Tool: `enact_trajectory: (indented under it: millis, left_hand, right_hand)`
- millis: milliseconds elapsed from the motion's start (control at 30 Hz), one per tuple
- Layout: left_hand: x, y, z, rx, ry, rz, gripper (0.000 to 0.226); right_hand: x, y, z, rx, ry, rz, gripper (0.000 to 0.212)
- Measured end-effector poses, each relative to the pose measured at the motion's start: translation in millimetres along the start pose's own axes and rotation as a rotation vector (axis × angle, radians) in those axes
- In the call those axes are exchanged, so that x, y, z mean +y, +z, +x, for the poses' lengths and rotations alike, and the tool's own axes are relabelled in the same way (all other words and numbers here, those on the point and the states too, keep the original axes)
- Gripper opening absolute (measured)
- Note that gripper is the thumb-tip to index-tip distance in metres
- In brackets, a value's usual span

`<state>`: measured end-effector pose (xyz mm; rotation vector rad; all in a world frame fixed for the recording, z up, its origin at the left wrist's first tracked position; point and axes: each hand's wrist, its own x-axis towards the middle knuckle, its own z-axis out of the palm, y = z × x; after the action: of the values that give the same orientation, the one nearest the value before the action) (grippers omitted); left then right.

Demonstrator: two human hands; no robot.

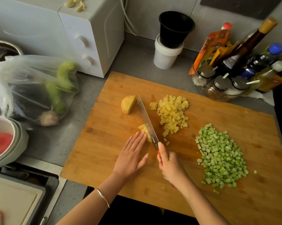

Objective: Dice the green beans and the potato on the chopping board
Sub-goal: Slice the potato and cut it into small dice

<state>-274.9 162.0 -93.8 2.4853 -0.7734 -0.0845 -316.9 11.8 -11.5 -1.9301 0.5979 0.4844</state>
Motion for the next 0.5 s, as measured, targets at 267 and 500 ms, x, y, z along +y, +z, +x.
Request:
enact_trajectory:
  millis: [267, 500]
  left_hand:
    - [-1.1, 0.1, -2.8, 0.031, -0.09, -0.009, 0.068]
    - [-2.5, 2.8, -1.6, -0.02, -0.095, 0.061, 0.067]
  right_hand:
    - [4.6, 3.9, 8.6, -0.015, 0.086, 0.029, 0.059]
    - [4.1, 3.0, 9.5, -0.006, 0.092, -0.007, 0.06]
